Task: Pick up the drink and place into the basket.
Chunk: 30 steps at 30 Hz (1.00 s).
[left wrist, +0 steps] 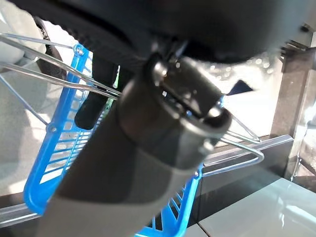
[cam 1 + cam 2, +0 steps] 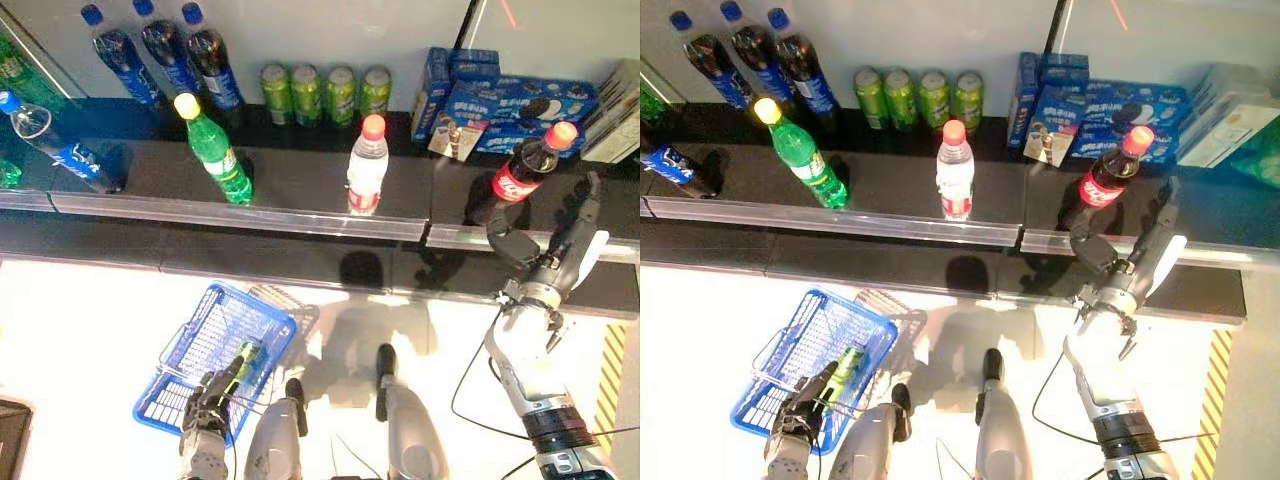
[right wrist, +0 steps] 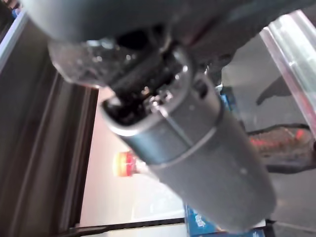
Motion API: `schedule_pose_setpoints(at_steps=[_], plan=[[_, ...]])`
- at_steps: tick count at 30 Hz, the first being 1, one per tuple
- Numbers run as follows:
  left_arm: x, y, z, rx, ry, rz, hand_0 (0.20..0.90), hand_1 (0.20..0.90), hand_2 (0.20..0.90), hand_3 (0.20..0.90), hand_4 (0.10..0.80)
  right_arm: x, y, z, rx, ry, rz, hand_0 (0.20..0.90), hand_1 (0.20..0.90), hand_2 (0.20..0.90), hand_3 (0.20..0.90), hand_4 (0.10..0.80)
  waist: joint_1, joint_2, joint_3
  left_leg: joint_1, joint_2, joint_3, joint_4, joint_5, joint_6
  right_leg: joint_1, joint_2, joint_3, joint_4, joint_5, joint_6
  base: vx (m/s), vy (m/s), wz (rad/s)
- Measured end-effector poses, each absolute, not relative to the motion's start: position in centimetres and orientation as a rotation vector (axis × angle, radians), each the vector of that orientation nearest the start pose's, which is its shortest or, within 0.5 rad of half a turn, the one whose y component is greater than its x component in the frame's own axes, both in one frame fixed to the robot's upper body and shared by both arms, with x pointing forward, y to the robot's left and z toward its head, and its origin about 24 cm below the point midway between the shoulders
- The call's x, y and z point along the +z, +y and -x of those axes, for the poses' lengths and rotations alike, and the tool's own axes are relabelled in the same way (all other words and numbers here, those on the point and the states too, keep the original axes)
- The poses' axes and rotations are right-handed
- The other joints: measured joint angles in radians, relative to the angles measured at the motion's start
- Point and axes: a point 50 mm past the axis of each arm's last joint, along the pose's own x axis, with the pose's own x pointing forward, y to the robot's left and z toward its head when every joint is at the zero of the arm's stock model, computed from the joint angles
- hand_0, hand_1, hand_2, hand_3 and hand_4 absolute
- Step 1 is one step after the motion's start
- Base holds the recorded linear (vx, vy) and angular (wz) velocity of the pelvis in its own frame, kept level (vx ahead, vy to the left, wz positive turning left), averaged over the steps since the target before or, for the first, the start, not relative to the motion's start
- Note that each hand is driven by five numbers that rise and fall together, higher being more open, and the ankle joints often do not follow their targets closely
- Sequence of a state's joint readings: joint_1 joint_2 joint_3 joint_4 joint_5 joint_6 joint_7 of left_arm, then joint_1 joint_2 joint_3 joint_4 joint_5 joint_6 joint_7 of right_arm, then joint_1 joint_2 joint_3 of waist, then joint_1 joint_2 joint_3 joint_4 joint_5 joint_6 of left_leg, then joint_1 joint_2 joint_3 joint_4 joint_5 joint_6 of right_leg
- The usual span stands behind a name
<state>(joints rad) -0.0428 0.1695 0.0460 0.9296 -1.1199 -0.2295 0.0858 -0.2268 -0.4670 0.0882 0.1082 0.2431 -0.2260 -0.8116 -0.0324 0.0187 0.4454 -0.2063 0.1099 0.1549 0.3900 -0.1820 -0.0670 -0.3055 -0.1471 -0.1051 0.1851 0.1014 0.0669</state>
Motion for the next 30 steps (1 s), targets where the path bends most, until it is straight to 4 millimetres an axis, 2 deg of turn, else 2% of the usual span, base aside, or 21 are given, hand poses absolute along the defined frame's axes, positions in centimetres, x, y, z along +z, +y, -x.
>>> schedule_pose_setpoints(at_steps=[2,3,6,10,14,20,28,30], plan=[[-11.5,23.7,-17.6,0.747,0.527,0.81,0.3,0.3,0.3,0.2,0.1,12.4,-24.1,-28.3,-0.69,-0.414,0.078,0.9,0.9,0.9,0.9,0.8,0.002,0.005,0.007,-0.032,0.005,-0.001,0.017,0.002,-0.004,-0.027,0.001,0.0,0.006,0.004,-0.003,-0.07,-0.054,0.0],[-11.2,23.5,-18.5,0.732,0.512,0.818,0.3,0.3,0.3,0.2,0.1,13.3,-24.0,-28.9,-0.688,-0.44,0.071,0.9,0.9,0.9,0.9,0.8,0.006,0.008,0.029,-0.046,0.004,-0.003,0.028,0.002,-0.004,-0.036,0.004,-0.001,0.007,0.013,-0.012,-0.015,-0.05,-0.01],[-10.7,23.1,-19.7,0.7,0.5,0.82,0.3,0.3,0.3,0.2,0.1,13.4,-24.1,-29.5,-0.693,-0.434,0.064,0.9,0.9,0.9,0.9,0.8,0.03,0.015,0.042,-0.052,0.008,-0.008,0.031,0.001,-0.007,-0.042,0.01,-0.002,0.01,0.014,-0.012,-0.004,-0.059,0.0],[-10.5,23.0,-20.1,0.682,0.497,0.81,0.3,0.3,0.3,0.2,0.1,14.1,-24.0,-30.2,-0.693,-0.439,0.03,0.9,0.9,0.9,0.9,0.8,0.034,0.019,0.048,-0.059,0.006,-0.028,0.032,0.0,-0.009,-0.042,0.01,-0.013,0.014,0.009,-0.018,-0.005,-0.045,0.07],[-10.3,23.1,-20.3,0.679,0.49,0.81,0.3,0.3,0.3,0.2,0.1,15.6,-23.9,-31.3,-0.698,-0.466,-0.009,0.9,0.9,0.9,0.9,0.8,0.037,0.022,0.061,-0.072,0.007,-0.04,0.048,-0.002,-0.012,-0.051,0.008,-0.024,0.034,-0.006,-0.016,0.005,-0.036,0.07],[-9.7,22.6,-21.4,0.64,0.471,0.818,0.3,0.3,0.3,0.2,0.1,18.1,-25.0,-32.3,-0.739,-0.511,-0.016,0.9,0.9,0.9,0.9,0.8,0.066,0.037,0.078,-0.095,0.007,-0.054,0.053,0.0,-0.014,-0.07,0.008,-0.031,0.04,-0.008,-0.019,0.003,-0.026,0.04],[-9.1,22.1,-22.4,0.608,0.449,0.837,0.3,0.3,0.3,0.2,0.1,19.4,-25.9,-33.1,-0.8,-0.513,-0.058,0.9,0.9,0.9,0.9,0.8,0.098,0.042,0.089,-0.13,0.004,-0.071,0.064,0.0,-0.014,-0.117,0.004,-0.036,0.093,-0.025,-0.026,0.002,-0.007,0.03],[-9.0,22.0,-22.4,0.603,0.448,0.836,0.3,0.3,0.3,0.2,0.1,19.3,-26.1,-33.2,-0.812,-0.502,-0.053,0.608,0.608,0.608,0.56,0.46,0.103,0.042,0.089,-0.131,0.002,-0.082,0.063,-0.001,-0.015,-0.117,0.004,-0.04,0.094,-0.026,-0.027,-0.003,0.003,0.05]])
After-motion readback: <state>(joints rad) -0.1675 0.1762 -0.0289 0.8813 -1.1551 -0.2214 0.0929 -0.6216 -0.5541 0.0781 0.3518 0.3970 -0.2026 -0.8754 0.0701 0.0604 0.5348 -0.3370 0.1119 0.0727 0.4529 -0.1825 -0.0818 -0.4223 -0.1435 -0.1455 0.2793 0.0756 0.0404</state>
